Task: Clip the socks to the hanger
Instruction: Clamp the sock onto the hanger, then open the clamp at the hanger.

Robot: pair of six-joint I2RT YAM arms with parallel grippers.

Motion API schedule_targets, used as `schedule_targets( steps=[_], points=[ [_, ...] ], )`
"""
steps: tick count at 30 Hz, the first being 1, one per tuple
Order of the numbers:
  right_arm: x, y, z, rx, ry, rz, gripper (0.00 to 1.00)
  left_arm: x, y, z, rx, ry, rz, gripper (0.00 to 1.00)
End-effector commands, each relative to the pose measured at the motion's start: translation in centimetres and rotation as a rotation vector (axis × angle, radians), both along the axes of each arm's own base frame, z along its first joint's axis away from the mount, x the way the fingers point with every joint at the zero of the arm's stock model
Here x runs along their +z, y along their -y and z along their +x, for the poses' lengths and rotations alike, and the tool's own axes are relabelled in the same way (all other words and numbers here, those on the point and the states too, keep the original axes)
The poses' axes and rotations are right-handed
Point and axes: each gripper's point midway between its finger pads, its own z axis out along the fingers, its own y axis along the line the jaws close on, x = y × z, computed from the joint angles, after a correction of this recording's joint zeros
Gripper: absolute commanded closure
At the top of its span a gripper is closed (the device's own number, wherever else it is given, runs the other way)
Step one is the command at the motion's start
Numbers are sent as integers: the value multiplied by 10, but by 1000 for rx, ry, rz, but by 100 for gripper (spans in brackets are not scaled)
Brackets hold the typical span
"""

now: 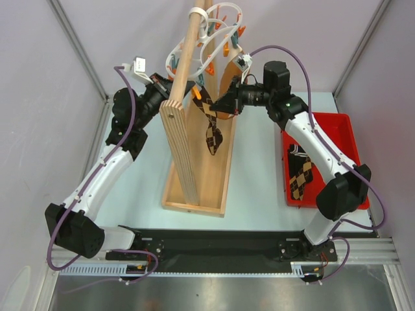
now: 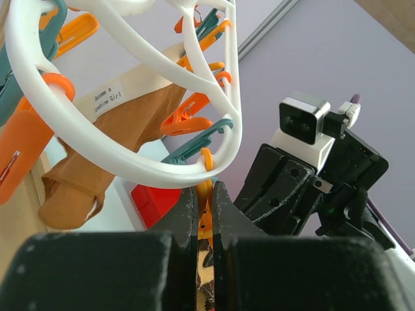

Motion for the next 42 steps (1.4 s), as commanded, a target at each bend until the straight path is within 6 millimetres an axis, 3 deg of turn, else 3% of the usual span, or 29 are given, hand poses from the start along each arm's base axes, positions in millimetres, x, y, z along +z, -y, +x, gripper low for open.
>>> schedule_targets(
  steps=[1, 11, 13, 18, 24, 25, 28, 29, 32, 37, 38, 40, 41, 42],
  points=[
    [31, -7, -4, 35, 59, 70, 100, -12, 5, -10, -62, -42, 12, 100],
    [40, -10, -2, 40, 61, 111, 100, -11, 5, -12, -74, -43, 5, 99],
    [42, -11, -3, 47, 58, 116, 100, -11, 5, -13, -76, -41, 3, 83],
    [41, -15, -4, 64, 51, 117, 100, -10, 4, -15, -75, -31, -1, 61],
    [42, -15, -6, 68, 47, 114, 99, -8, -3, -16, -43, -9, 13, 50],
    [42, -15, -7, 68, 42, 113, 96, -8, -3, -17, -44, -9, 13, 48],
    [39, -13, -6, 47, 37, 99, 68, -7, -4, -18, -43, -4, 13, 50],
    [36, -12, -5, 35, 46, 90, 53, -7, -5, -18, -39, -5, 16, 51],
    [37, -5, 1, -34, 95, 59, 40, -8, -7, -18, -33, -10, 16, 57],
    [51, 11, 28, -230, 217, 42, 33, -6, -11, -20, -25, -9, 20, 59],
    [60, 15, 38, -289, 261, 60, 34, -6, -12, -20, -23, -10, 20, 59],
    [58, 16, 44, -317, 301, 68, 36, -5, -12, -21, -25, -8, 23, 59],
    [75, 17, 48, -350, 374, 119, 37, -5, -13, -22, -24, -6, 23, 59],
    [74, 16, 49, -353, 402, 134, 38, -4, -13, -22, -24, -5, 24, 59]
  ],
)
